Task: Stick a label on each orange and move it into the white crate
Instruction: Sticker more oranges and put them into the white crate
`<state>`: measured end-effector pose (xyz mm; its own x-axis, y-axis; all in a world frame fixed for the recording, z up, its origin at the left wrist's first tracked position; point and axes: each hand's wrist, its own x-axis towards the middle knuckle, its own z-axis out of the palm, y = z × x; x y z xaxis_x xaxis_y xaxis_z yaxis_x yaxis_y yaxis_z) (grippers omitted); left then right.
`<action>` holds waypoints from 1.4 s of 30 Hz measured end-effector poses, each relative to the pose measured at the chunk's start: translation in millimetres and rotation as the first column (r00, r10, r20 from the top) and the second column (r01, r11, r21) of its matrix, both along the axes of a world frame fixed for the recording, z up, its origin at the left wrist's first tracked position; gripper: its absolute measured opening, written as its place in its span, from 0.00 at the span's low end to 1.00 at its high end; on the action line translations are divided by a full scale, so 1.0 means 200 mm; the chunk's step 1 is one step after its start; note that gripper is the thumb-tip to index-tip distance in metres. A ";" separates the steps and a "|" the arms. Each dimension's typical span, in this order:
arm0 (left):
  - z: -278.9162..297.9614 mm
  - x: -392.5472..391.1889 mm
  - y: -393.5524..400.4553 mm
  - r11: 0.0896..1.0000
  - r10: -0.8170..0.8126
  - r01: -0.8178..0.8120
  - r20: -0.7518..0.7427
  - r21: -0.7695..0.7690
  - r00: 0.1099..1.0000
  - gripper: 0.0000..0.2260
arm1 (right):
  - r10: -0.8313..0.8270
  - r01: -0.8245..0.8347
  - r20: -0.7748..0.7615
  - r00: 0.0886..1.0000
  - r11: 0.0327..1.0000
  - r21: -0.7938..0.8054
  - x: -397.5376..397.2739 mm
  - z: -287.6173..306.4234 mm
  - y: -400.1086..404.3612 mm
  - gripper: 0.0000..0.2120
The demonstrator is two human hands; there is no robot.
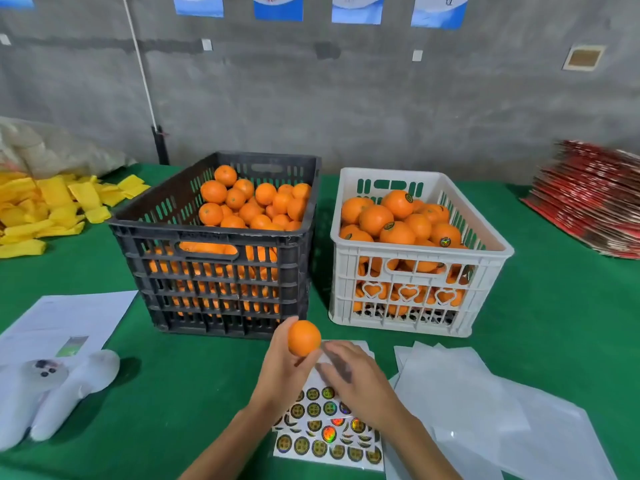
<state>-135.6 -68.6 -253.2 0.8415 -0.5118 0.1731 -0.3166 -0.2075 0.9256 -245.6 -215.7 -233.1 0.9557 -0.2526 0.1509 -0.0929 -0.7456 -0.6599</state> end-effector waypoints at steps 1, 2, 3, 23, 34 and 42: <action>-0.03 -0.01 0.01 0.997 0.027 -0.029 -0.038 -0.068 0.999 0.29 | 0.022 -0.023 -0.031 0.999 0.998 -0.051 0.00 -0.01 0.01 0.26; -0.05 -0.02 0.02 0.988 0.062 -0.073 -0.089 -0.135 0.994 0.27 | 0.039 -0.045 -0.055 0.998 0.993 -0.112 0.00 -0.02 0.02 0.29; -0.05 -0.02 0.03 0.974 0.089 -0.117 -0.152 -0.193 0.984 0.26 | 0.055 -0.068 -0.075 0.996 0.980 -0.184 0.00 -0.02 0.03 0.32; -0.07 0.04 0.07 0.922 0.003 -0.168 -0.426 -0.349 0.905 0.24 | 0.217 -0.219 -0.024 0.976 0.969 -0.111 0.12 -0.10 0.07 0.15; -0.07 0.04 0.08 0.938 -0.022 -0.123 -0.408 -0.325 0.913 0.27 | -0.332 0.208 0.110 0.937 0.780 0.590 0.23 0.02 0.10 0.02; 0.16 0.05 0.04 0.907 -0.205 0.013 -0.415 -0.420 0.887 0.21 | -0.232 0.015 0.265 0.936 0.778 0.628 0.24 0.22 0.11 0.06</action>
